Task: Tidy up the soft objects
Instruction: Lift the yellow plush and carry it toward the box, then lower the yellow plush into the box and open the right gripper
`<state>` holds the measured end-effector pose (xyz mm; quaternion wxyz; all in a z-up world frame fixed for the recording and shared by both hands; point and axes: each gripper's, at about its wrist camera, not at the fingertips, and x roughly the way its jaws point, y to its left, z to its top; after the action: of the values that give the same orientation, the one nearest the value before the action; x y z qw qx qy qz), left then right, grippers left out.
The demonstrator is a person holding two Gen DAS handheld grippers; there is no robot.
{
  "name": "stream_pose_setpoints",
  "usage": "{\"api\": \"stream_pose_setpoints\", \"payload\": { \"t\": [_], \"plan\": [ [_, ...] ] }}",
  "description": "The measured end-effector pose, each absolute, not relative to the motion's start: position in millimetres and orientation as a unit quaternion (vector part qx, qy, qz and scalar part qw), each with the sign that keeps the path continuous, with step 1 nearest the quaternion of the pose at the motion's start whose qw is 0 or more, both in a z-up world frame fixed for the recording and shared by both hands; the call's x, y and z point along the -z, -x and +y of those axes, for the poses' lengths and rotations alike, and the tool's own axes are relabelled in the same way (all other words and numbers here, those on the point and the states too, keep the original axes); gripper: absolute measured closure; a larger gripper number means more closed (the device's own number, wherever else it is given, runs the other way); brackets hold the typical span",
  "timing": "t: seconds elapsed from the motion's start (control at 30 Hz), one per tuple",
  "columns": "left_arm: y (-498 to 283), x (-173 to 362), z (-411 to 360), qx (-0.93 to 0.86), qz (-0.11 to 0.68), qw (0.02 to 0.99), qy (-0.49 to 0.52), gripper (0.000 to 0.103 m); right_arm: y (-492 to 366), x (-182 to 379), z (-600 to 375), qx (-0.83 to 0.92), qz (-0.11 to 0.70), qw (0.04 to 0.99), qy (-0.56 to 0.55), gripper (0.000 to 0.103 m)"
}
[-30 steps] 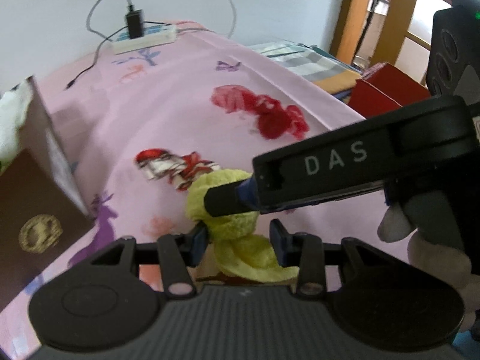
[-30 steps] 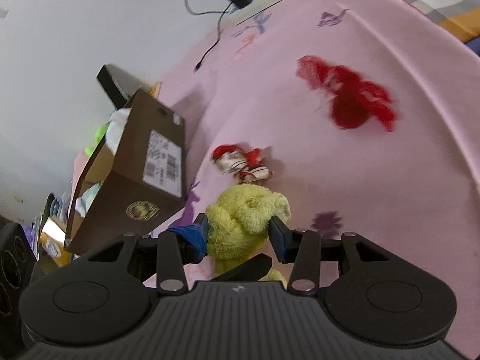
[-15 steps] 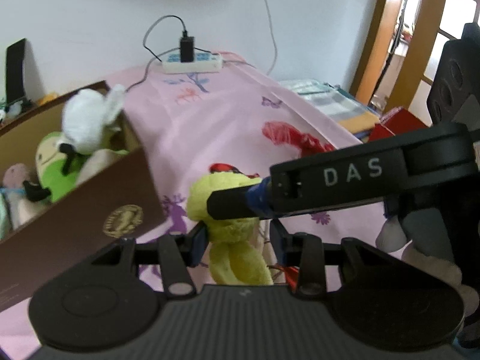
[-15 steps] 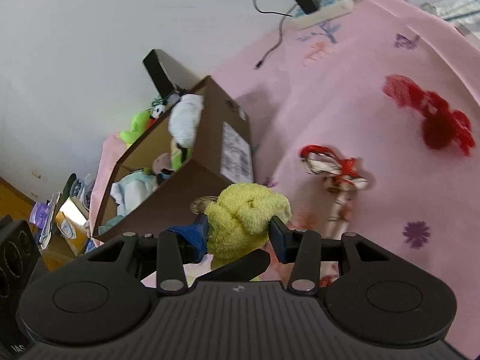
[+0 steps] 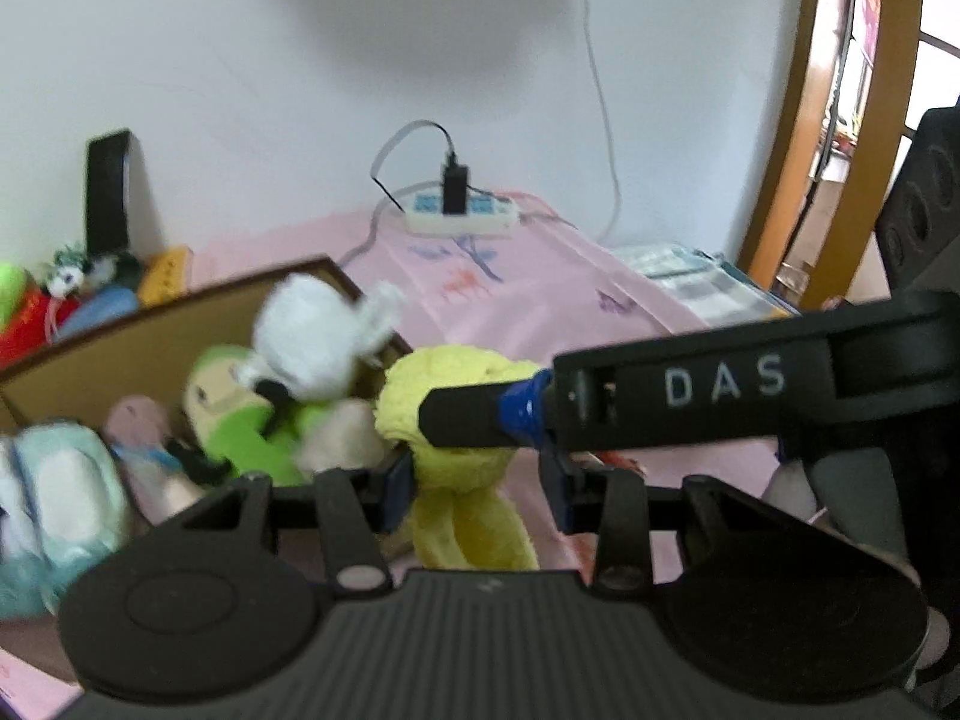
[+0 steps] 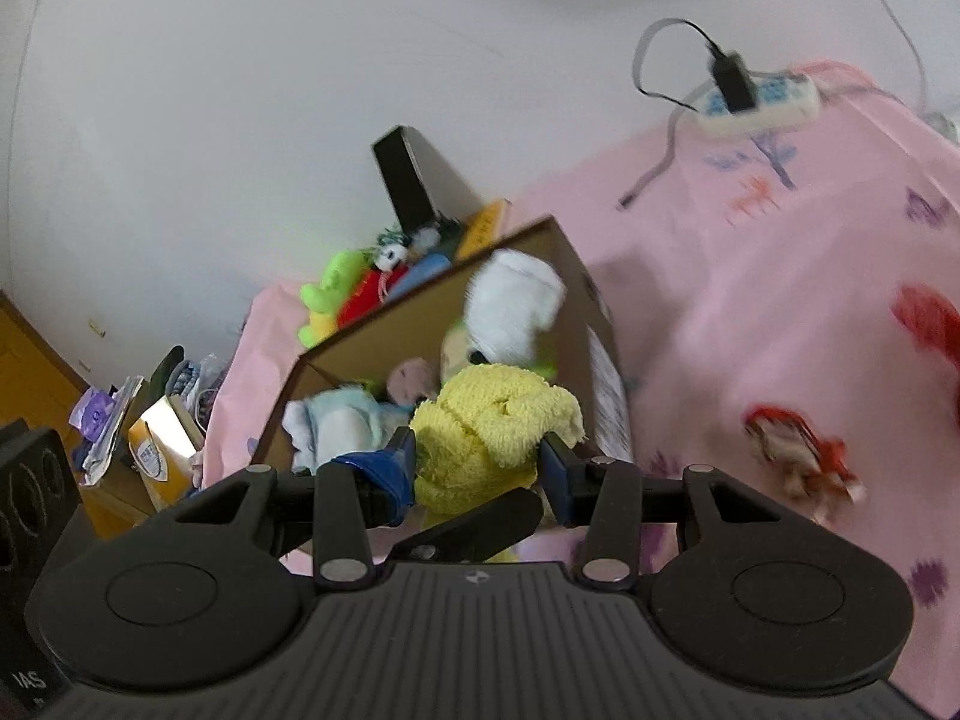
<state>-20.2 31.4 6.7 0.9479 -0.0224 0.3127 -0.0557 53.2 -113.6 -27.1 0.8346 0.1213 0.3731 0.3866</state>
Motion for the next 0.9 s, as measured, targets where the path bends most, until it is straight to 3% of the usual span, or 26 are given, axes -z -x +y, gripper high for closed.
{"api": "stream_pose_setpoints", "payload": {
  "t": [0.33, 0.67, 0.9],
  "plan": [
    [-5.6, -9.9, 78.9, 0.024, 0.290, 0.957, 0.016, 0.065, -69.3, 27.8, -64.0, -0.401, 0.338, 0.846, -0.093, 0.073],
    [-30.0, 28.3, 111.1, 0.013, 0.347, 0.937, 0.046, 0.065, -80.0, 56.6, -27.6, -0.377, 0.375, 0.846, -0.039, 0.073],
    [-39.3, 44.3, 121.1, 0.018, 0.372, 0.925, 0.076, 0.056, -78.1, 62.3, -15.5, -0.367, 0.370, 0.853, -0.003, 0.075]
  ]
}}
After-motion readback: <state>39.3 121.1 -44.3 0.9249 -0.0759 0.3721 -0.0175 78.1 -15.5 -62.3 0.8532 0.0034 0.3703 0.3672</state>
